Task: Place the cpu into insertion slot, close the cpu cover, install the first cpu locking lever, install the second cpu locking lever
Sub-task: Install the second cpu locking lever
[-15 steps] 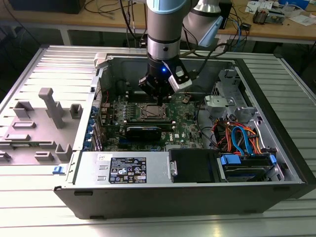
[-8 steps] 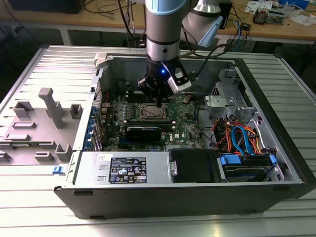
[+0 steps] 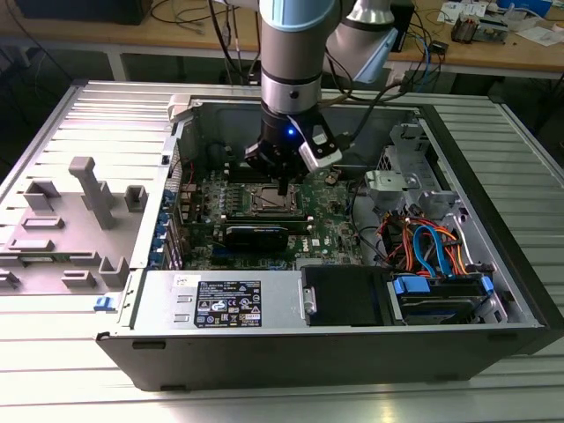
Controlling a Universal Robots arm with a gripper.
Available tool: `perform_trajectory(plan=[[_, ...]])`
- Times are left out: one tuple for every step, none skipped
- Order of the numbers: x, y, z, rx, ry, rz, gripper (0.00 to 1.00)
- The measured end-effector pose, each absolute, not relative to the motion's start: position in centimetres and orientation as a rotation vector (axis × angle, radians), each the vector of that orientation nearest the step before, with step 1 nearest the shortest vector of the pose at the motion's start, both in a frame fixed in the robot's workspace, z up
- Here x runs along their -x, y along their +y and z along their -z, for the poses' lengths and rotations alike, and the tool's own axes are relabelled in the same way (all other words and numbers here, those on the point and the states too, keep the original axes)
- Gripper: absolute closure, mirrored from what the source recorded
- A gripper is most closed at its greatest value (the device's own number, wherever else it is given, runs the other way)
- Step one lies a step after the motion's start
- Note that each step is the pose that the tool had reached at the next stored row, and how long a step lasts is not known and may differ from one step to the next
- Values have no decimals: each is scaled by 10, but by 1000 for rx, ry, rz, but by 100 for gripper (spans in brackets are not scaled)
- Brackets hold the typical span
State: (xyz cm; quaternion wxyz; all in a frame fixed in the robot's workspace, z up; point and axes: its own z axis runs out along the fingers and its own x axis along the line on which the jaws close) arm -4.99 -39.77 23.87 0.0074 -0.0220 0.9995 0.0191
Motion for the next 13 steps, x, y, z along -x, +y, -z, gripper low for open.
perform_trajectory(plan=[[50,-400,-239,69,3138,-61,89],[50,-402,-239,69,3142,-61,89],[50,-404,-239,69,3146,-61,89],[50,-407,-239,69,3153,-62,89],[50,-409,-239,68,3157,-63,89],[50,-411,-239,68,3160,-64,89],[50,-413,-239,68,3162,-66,89],[50,-415,-239,69,3164,-66,89],[50,-416,-239,69,3166,-66,89],[50,-418,-239,69,3167,-66,89],[50,-419,-239,68,3168,-66,89],[50,-421,-239,68,3171,-66,89],[50,-423,-238,68,3178,-67,89]])
